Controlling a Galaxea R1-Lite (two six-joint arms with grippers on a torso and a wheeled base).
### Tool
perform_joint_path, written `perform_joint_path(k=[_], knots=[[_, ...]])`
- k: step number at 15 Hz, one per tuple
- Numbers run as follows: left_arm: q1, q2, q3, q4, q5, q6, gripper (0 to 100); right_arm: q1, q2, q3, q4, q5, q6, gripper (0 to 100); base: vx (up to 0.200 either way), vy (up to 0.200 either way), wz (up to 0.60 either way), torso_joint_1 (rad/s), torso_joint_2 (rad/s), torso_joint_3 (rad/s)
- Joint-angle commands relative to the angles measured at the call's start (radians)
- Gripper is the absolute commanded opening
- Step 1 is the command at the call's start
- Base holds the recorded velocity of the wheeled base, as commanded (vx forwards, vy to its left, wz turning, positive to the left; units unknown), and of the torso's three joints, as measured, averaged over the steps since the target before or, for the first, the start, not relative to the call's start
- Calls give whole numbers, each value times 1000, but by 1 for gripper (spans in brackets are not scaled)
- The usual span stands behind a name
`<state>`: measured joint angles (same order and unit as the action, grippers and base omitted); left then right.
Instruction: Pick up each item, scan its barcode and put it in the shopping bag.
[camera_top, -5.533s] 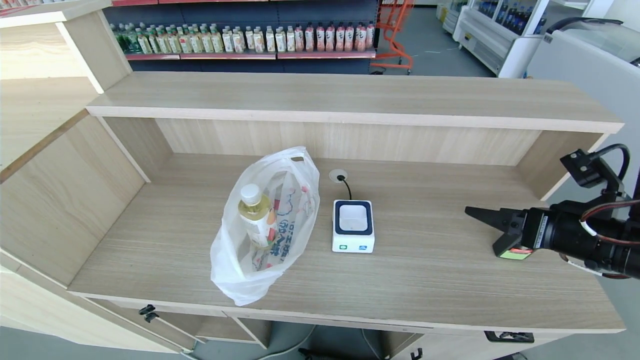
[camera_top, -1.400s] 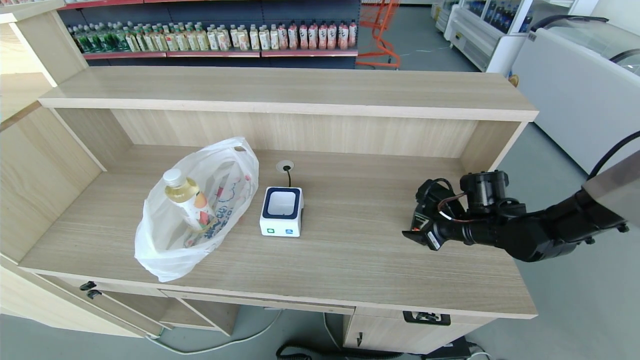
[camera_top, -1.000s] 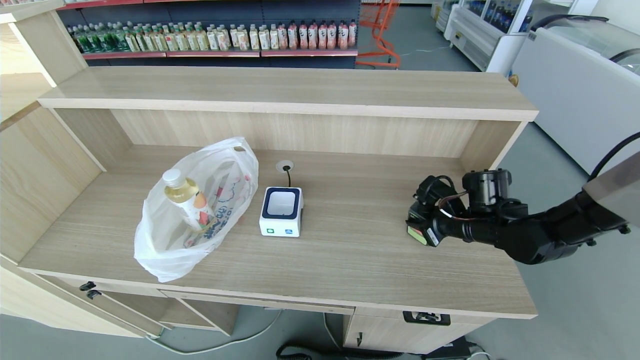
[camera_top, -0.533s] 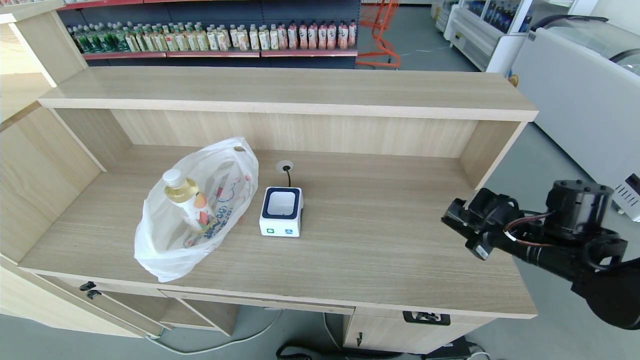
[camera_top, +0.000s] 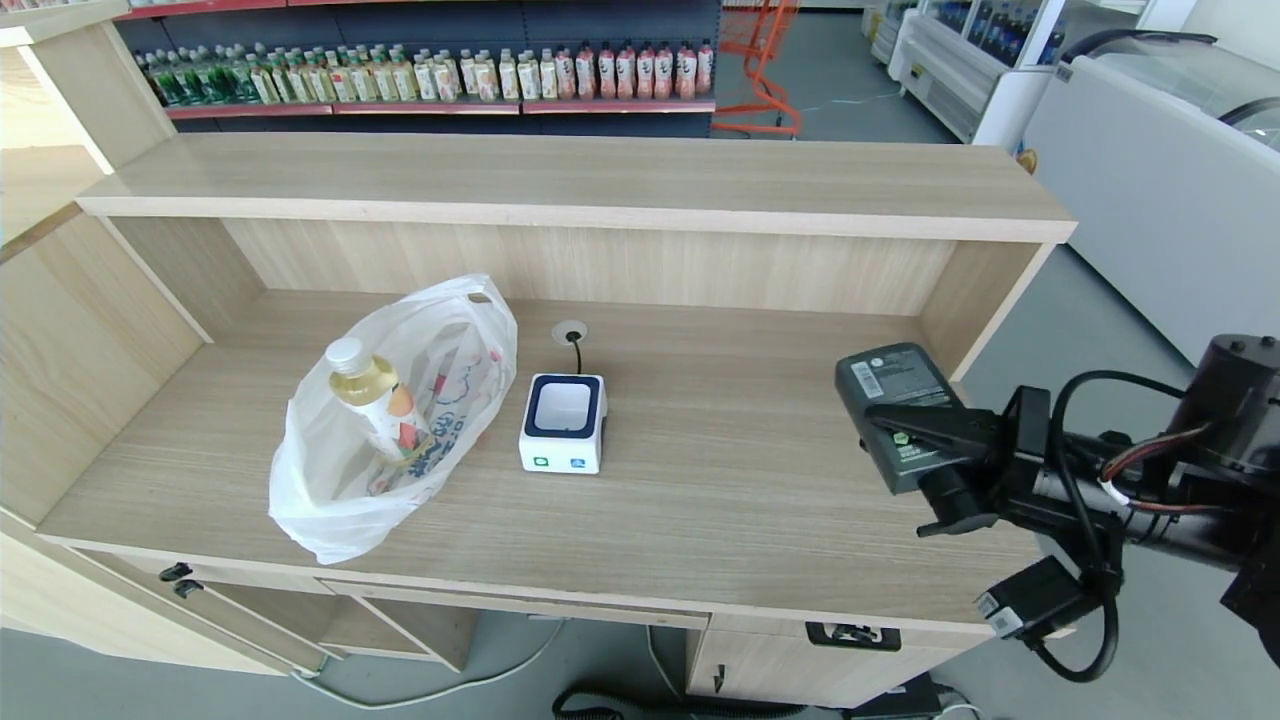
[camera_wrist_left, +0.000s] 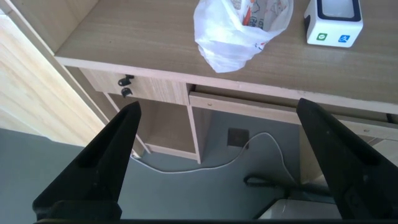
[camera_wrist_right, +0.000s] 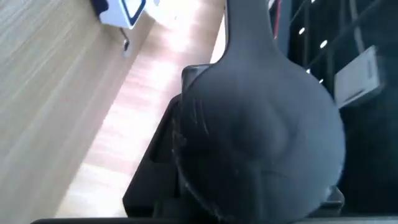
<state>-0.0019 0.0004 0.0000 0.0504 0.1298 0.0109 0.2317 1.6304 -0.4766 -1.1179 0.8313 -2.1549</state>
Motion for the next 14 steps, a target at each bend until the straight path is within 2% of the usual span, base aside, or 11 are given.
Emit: perform_joint_path(k=[1, 2, 4, 6, 11, 14], knots=[[0, 0, 0, 0, 1, 0, 100, 117, 26, -8, -5, 138, -186, 0, 0, 0, 0, 0, 0, 0], [-1, 0, 0, 0, 1, 0, 100, 130, 35, -7, -3, 195, -244, 0, 0, 0, 0, 0, 0, 0], [0, 0, 0, 0, 1, 0, 100, 156, 39, -25, -17, 236, -260, 0, 0, 0, 0, 0, 0, 0], [-1, 0, 0, 0, 1, 0, 100, 178, 46, -57, -39, 324, -270, 0, 0, 0, 0, 0, 0, 0], [-1, 0, 0, 0, 1, 0, 100, 314, 106, -94, -45, 327, -309, 0, 0, 0, 0, 0, 0, 0], [-1, 0, 0, 0, 1, 0, 100, 340, 117, -88, -43, 325, -330, 0, 0, 0, 0, 0, 0, 0]])
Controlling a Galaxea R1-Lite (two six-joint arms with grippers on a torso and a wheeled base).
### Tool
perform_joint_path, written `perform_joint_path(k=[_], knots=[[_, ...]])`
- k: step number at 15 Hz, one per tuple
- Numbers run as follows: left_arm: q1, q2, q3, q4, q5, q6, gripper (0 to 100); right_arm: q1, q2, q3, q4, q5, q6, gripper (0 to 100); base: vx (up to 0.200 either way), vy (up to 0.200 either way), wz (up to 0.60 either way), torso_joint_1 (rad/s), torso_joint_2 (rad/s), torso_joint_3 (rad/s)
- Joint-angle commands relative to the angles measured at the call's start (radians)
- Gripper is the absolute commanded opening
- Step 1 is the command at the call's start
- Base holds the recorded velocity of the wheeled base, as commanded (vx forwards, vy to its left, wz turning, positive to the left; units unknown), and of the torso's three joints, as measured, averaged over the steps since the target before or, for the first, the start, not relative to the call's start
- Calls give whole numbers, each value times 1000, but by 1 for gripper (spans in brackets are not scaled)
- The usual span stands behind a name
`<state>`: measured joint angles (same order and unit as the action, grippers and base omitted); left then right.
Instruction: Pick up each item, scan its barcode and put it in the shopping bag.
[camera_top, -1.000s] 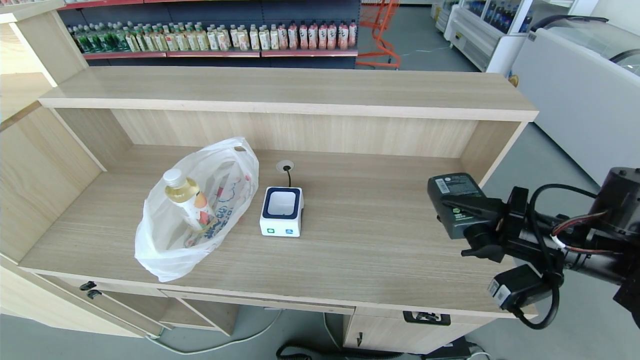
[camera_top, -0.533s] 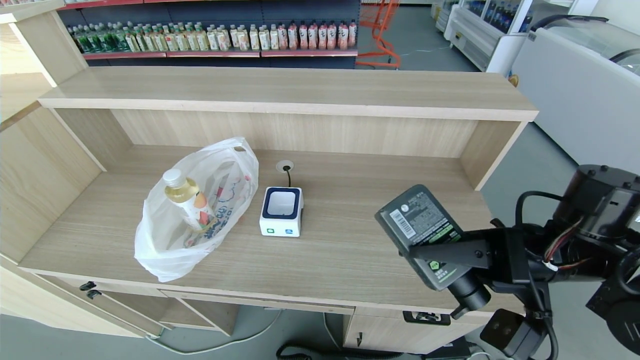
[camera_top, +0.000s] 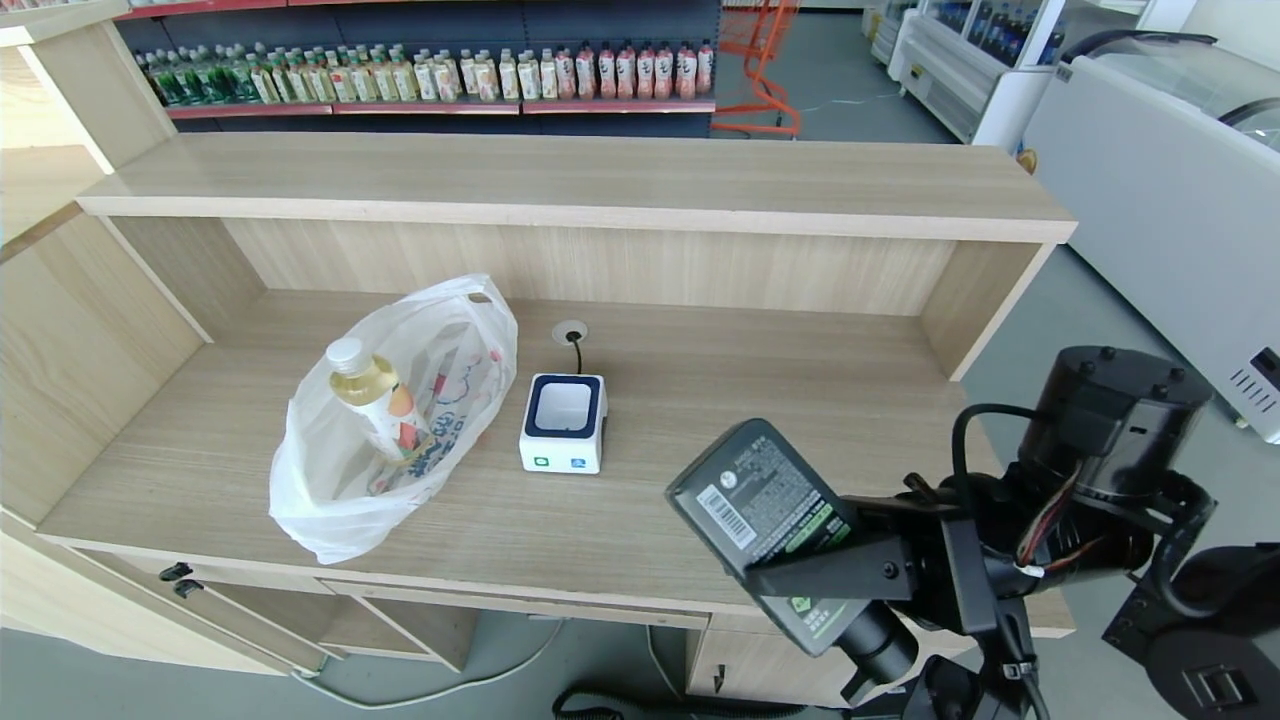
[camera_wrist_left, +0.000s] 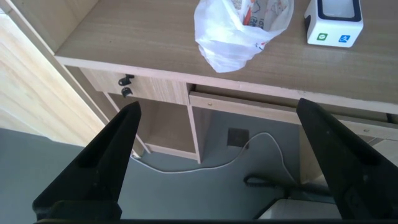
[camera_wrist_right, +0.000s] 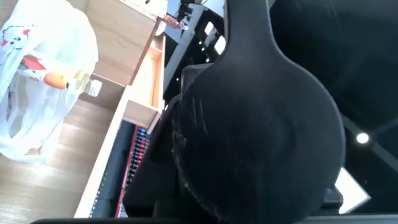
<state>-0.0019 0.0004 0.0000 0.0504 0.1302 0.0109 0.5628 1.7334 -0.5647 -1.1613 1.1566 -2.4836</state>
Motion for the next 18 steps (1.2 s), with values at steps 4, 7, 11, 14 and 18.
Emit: perform_joint_path(k=[4, 7, 11, 14, 18], knots=[[-1, 0, 0, 0, 0, 0, 100, 9, 9, 0, -1, -2, -4, 0, 0, 0, 0, 0, 0, 0], [0, 0, 0, 0, 0, 0, 100, 8, -15, 23, 0, -2, -6, 0, 0, 0, 0, 0, 0, 0], [0, 0, 0, 0, 0, 0, 100, 9, -26, 32, 0, -2, -11, 0, 0, 0, 0, 0, 0, 0], [-1, 0, 0, 0, 0, 0, 100, 9, -51, 49, 0, -2, -17, 0, 0, 0, 0, 0, 0, 0], [0, 0, 0, 0, 0, 0, 100, 9, -68, 17, 101, -69, 308, 0, 0, 0, 0, 0, 0, 0]])
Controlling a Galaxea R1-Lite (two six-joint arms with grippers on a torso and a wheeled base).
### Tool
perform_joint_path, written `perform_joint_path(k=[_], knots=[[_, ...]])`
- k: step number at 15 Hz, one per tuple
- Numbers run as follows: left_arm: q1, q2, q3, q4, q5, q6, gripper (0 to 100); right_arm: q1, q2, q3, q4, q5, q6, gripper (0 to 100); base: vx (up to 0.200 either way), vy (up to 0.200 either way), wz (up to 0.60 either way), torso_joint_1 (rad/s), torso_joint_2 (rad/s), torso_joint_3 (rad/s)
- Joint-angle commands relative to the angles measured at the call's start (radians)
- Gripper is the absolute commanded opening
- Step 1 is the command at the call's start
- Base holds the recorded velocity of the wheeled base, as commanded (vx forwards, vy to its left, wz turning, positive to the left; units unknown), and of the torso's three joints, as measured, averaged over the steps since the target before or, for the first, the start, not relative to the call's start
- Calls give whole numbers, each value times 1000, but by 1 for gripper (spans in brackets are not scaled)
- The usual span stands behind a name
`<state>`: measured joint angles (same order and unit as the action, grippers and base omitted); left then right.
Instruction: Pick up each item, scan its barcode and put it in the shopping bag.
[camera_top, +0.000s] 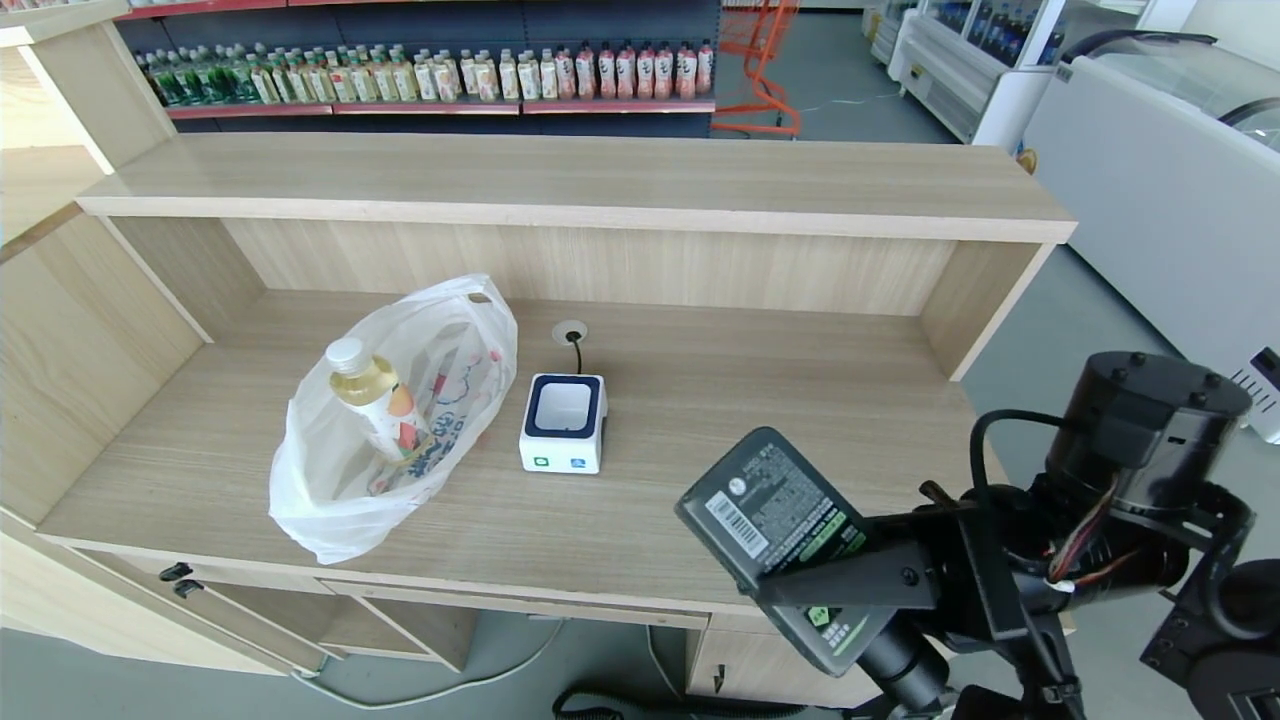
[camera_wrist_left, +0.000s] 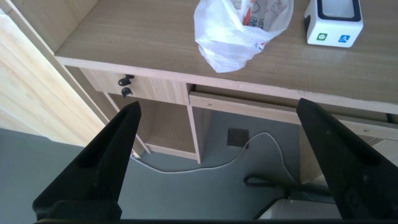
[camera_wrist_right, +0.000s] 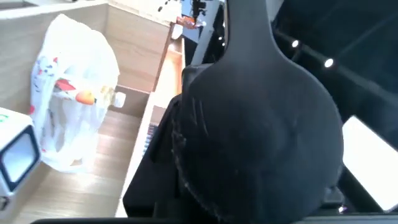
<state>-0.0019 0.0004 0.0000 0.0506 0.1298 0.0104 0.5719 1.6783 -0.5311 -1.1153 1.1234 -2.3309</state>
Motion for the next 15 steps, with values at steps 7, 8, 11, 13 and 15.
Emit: perform_joint_path(k=[7, 8, 11, 13, 15], knots=[[0, 0, 0, 0, 1, 0, 100, -420, -310, 72, 341, -261, 1018, 0, 0, 0, 0, 0, 0, 0], [-1, 0, 0, 0, 1, 0, 100, -454, -327, 57, 434, -241, 1067, 0, 0, 0, 0, 0, 0, 0], [0, 0, 0, 0, 1, 0, 100, -529, -384, -12, 565, -347, 1705, 0, 0, 0, 0, 0, 0, 0], [0, 0, 0, 0, 1, 0, 100, -486, -381, -56, 565, -438, 2105, 0, 0, 0, 0, 0, 0, 0], [-1, 0, 0, 0, 1, 0, 100, -466, -365, -87, 565, -447, 2435, 0, 0, 0, 0, 0, 0, 0]])
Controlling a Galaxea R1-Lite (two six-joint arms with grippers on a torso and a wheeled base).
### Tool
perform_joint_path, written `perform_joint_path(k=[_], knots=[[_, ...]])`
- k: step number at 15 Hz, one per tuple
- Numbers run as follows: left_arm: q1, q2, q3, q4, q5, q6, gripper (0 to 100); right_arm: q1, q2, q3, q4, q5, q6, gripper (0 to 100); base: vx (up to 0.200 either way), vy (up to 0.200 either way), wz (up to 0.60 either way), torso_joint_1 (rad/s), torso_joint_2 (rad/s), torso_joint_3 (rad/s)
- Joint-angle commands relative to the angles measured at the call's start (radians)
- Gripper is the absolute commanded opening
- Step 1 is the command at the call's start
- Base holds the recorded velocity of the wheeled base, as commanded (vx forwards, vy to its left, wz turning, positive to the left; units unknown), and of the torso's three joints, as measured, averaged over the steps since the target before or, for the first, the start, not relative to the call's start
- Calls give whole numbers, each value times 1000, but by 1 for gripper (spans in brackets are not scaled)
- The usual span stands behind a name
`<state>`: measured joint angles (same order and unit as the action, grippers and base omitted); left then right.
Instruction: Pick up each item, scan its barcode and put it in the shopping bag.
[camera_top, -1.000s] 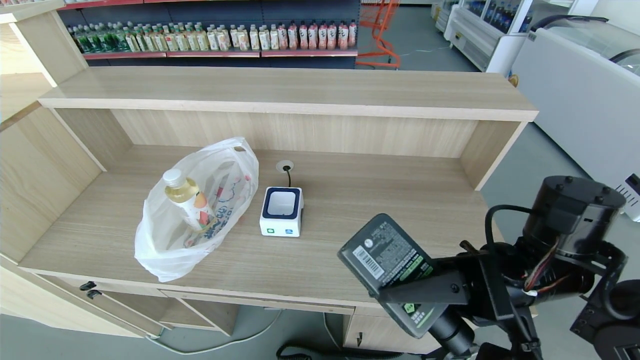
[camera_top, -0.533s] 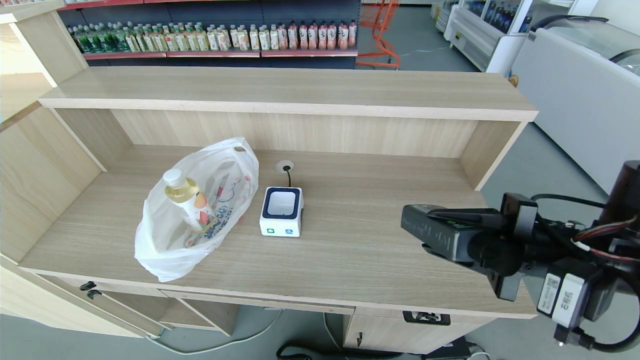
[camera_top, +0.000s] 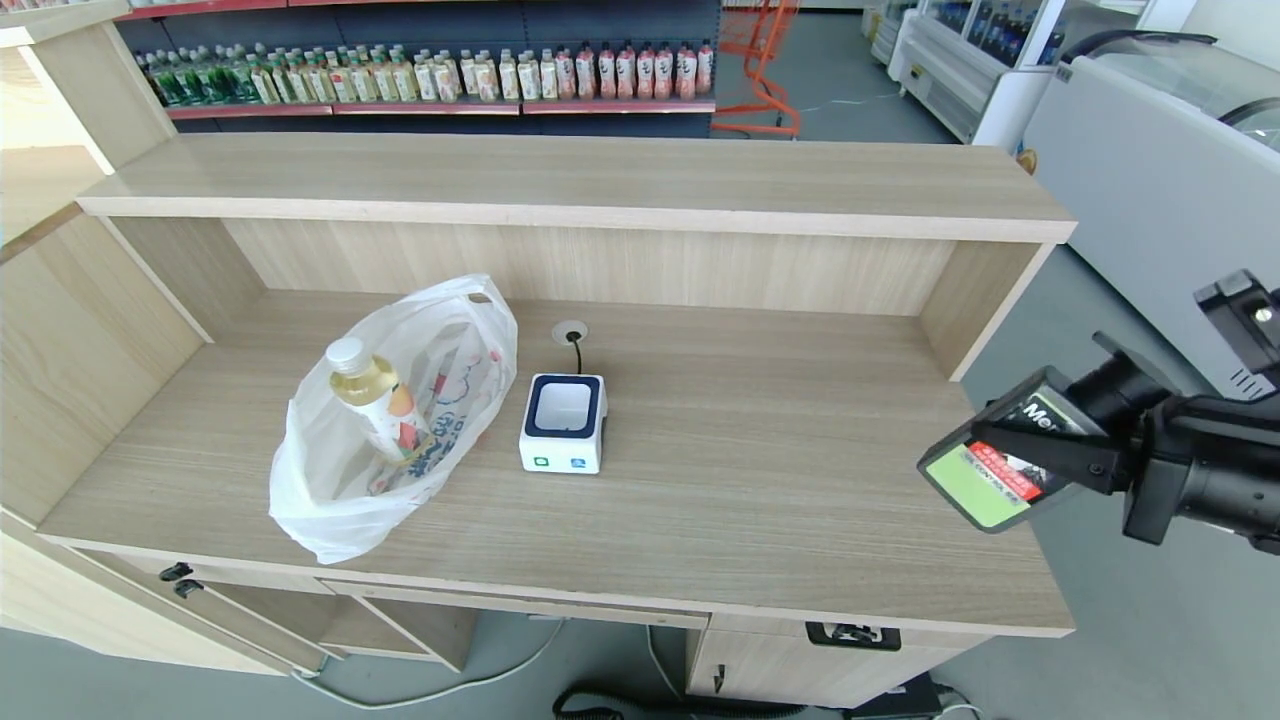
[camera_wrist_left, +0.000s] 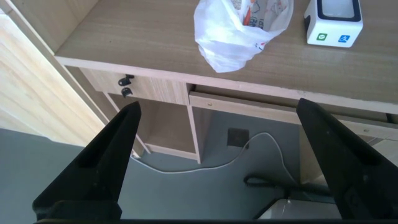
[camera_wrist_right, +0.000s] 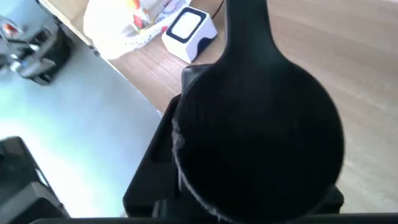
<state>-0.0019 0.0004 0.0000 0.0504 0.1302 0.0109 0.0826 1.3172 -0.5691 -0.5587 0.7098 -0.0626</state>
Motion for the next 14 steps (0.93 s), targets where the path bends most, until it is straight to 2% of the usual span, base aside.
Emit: perform_joint_path(k=[1, 4, 6, 14], knots=[[-1, 0, 0, 0, 0, 0, 100, 37, 17, -57, 8, -43, 346, 0, 0, 0, 0, 0, 0, 0], [0, 0, 0, 0, 0, 0, 100, 80, 66, -64, -40, -112, 688, 0, 0, 0, 0, 0, 0, 0], [0, 0, 0, 0, 0, 0, 100, 108, 105, -69, -92, -179, 782, 0, 0, 0, 0, 0, 0, 0], [-1, 0, 0, 0, 0, 3, 100, 135, 126, -100, -98, -176, 782, 0, 0, 0, 0, 0, 0, 0]])
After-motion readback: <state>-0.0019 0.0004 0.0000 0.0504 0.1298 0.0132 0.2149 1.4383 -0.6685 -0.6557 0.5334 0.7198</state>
